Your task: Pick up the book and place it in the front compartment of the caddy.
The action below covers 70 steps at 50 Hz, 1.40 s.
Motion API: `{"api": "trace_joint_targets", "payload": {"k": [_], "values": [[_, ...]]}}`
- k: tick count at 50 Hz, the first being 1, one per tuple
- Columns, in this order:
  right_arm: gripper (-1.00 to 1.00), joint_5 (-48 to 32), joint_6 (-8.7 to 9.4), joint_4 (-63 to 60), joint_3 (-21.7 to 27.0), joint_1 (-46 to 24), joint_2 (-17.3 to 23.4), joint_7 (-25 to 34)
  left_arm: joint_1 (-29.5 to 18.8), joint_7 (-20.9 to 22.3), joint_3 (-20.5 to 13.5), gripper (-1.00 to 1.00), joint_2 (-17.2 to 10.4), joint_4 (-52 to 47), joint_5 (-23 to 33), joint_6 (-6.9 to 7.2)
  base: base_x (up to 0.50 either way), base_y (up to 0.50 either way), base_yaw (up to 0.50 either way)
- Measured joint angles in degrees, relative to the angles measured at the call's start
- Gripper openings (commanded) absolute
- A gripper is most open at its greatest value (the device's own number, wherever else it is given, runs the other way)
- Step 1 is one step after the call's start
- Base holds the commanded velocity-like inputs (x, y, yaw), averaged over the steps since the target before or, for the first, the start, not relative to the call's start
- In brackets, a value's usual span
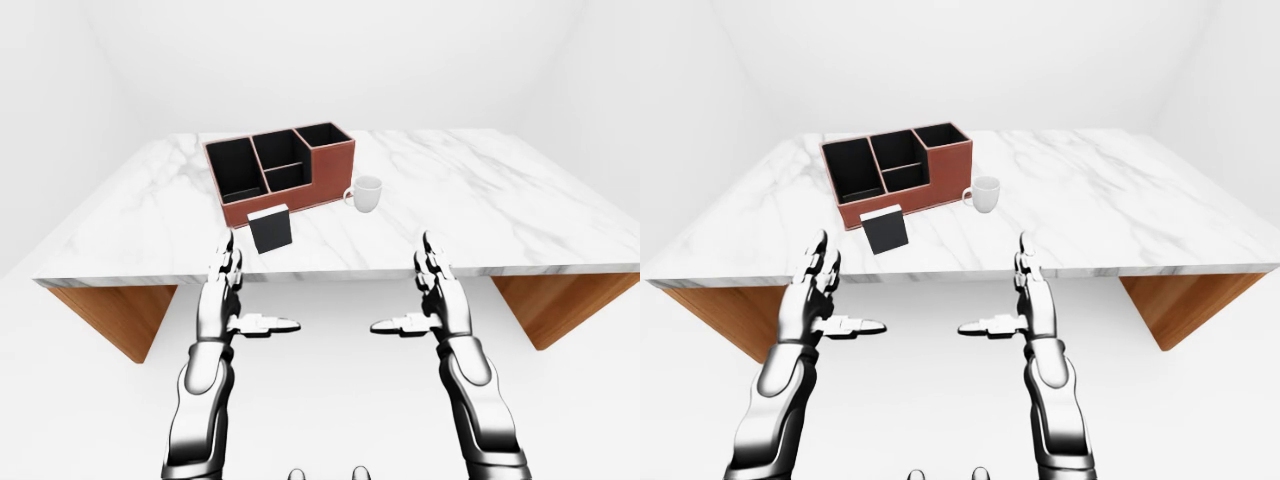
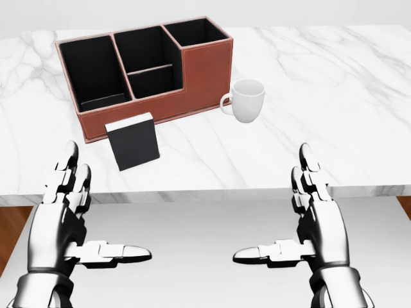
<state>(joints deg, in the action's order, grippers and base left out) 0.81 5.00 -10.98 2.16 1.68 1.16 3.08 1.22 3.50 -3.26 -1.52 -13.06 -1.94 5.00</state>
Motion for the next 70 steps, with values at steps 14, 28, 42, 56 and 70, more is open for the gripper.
{"api": "trace_joint_targets", "payload": {"k": [14,28,42,56,70], "values": [[1.0,-0.02,0.0,-5.43,0.24,0.49,0.06,0.73,-0.59,0.65,-1.35,1.0,-0.5,-4.37,-0.63,0.0,0.0,0.0,0.0],[1.0,1.13,0.0,-8.76,0.85,0.7,0.23,1.8,-0.67,1.11,-1.71,1.0,-0.52,-5.65,-0.62,0.0,0.12,0.44,0.0],[1.0,1.6,0.0,-9.45,0.91,0.79,0.14,2.25,-0.83,1.3,-1.84,1.0,-0.65,-5.07,-0.46,0.0,0.15,0.5,0.0],[1.0,-0.41,0.0,-9.26,-0.48,1.26,-0.2,2.22,-0.8,1.34,-1.91,1.0,-0.94,-4.88,-0.31,0.0,0.06,0.21,0.0],[1.0,-0.08,0.0,-11.49,-1.14,2.52,-0.15,4.2,-0.65,1.49,-1.84,1.0,-0.76,-4.65,-0.32,0.0,0.46,0.0,0.0]]}}
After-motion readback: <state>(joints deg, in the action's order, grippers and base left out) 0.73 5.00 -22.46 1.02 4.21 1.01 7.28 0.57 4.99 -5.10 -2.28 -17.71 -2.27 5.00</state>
